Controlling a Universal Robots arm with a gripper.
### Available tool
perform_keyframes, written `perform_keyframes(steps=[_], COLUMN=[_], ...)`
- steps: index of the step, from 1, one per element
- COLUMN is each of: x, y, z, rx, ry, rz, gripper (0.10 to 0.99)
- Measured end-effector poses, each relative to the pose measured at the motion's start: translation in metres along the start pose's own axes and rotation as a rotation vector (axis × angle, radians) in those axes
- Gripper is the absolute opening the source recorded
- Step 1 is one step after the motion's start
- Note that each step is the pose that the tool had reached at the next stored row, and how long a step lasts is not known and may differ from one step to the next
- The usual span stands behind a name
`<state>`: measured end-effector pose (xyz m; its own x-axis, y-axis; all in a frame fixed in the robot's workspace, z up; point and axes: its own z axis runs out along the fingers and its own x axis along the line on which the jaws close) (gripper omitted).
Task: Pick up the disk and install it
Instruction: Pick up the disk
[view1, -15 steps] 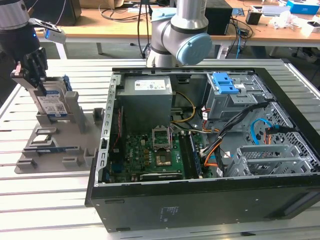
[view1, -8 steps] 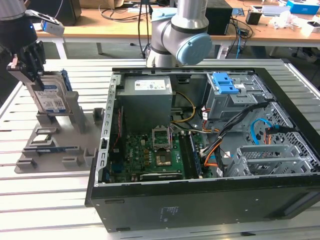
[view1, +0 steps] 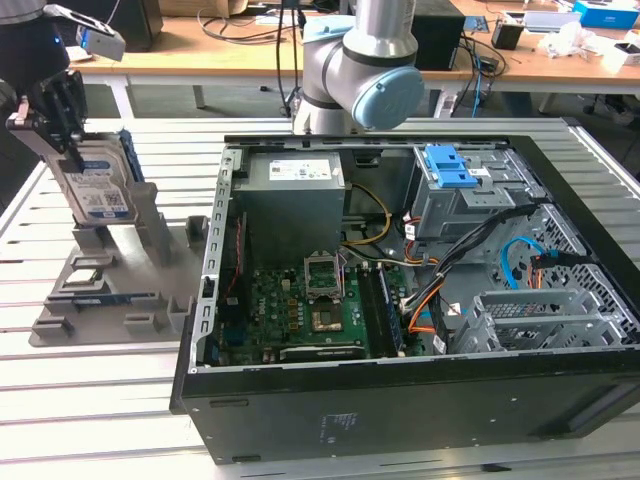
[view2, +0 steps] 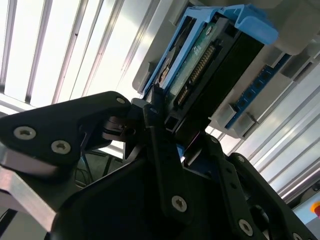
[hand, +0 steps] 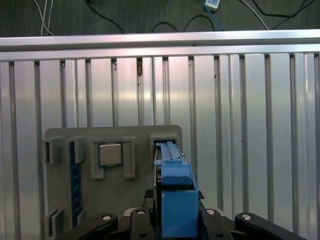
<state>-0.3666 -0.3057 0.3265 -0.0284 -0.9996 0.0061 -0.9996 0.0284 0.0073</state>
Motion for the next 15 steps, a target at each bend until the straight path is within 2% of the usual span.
perform_keyframes(steps=[9, 15], x=[0.0, 0.0001], y=[0.0001, 0.0002], z=[-0.0134, -0.0224], rx=[0.0, 0.0], ry=[-0.0033, -0.0113], rz=[0.0, 0.0], gripper=[0.365, 0.365])
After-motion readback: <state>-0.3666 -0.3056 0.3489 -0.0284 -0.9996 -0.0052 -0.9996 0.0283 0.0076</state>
